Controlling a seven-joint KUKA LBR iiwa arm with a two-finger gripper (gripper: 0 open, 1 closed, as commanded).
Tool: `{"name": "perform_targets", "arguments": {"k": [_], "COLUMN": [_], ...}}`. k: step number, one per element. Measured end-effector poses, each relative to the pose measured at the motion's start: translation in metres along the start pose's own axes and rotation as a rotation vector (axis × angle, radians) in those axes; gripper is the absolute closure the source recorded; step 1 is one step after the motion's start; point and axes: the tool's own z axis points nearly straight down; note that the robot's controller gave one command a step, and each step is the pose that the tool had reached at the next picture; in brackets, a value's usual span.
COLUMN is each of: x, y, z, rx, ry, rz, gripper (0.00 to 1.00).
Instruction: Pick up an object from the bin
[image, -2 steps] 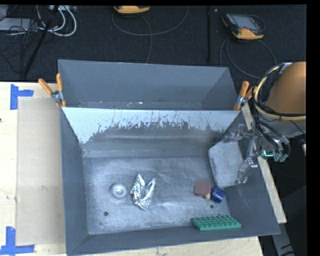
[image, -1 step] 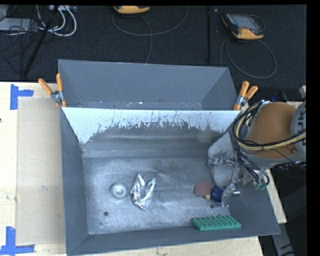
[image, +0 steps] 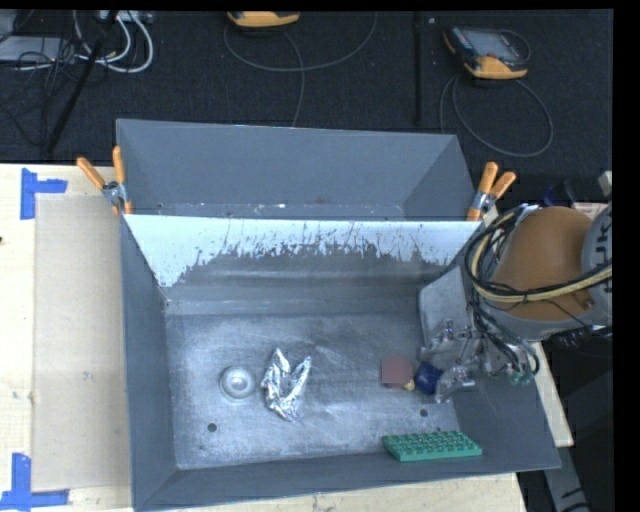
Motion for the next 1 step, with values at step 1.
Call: {"name": "perform_targets", "arguments": {"k": [1], "x": [-0.0156], "y": [-0.0013], "z": [-0.1272], "rx": [0.010], "ry": [-0.017], "rz": [0.019], "gripper": [1.00]}}
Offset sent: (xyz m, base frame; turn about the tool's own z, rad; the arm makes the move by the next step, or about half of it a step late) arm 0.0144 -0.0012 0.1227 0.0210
